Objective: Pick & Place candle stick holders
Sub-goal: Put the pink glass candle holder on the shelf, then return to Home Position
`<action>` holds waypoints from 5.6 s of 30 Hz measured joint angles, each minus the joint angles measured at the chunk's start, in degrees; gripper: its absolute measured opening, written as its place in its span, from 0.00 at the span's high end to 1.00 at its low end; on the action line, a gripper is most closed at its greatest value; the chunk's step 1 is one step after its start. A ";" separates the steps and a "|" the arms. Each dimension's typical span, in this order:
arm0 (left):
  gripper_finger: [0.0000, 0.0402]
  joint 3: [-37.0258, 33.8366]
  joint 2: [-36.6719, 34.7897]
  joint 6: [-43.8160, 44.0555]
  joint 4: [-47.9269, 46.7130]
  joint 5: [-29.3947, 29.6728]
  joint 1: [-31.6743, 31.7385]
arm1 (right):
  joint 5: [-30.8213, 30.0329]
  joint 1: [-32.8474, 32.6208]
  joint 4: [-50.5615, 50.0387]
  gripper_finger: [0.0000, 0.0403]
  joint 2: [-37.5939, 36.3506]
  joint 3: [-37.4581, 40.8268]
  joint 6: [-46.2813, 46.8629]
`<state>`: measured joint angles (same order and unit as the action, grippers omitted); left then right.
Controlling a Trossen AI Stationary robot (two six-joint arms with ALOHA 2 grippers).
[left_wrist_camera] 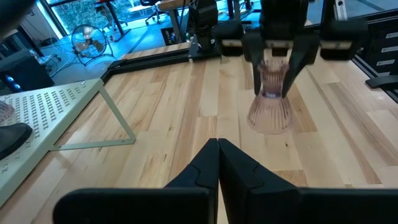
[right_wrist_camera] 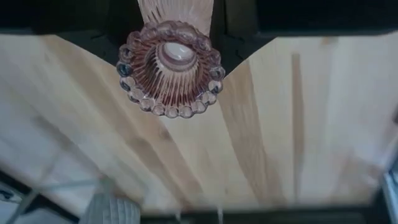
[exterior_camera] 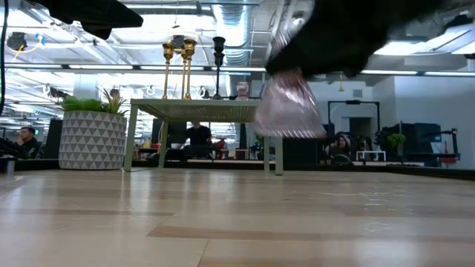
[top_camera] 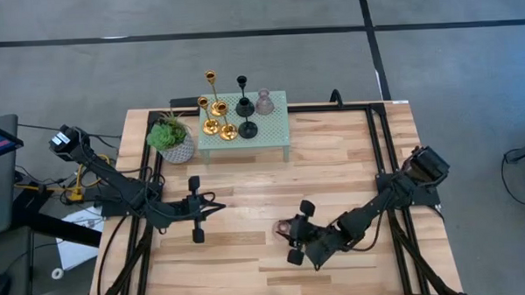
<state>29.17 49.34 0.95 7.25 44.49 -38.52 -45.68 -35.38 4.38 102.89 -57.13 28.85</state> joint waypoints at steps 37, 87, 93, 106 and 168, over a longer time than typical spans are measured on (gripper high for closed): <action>0.98 0.00 0.00 1.05 -2.56 0.00 0.02 | 35.17 43.73 -16.46 0.67 -14.42 -16.80 -21.92; 0.98 -0.02 0.00 1.03 -4.85 0.00 0.00 | 41.16 49.92 -50.26 0.44 -8.12 -35.82 -30.98; 0.98 -0.02 0.00 0.98 -4.88 0.00 0.00 | 41.21 44.28 -50.23 0.69 -8.12 -35.90 -30.94; 0.98 -0.02 0.00 0.83 -4.81 0.02 0.02 | 41.16 33.33 -45.27 0.99 -8.23 -35.90 -32.04; 0.99 -0.04 -12.55 -8.39 1.38 9.91 -18.27 | 26.16 19.11 -41.08 1.00 -25.43 -33.37 -34.83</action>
<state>29.12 36.79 -7.44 8.62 54.40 -56.79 -19.52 -16.27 -36.69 77.45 -90.50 -5.98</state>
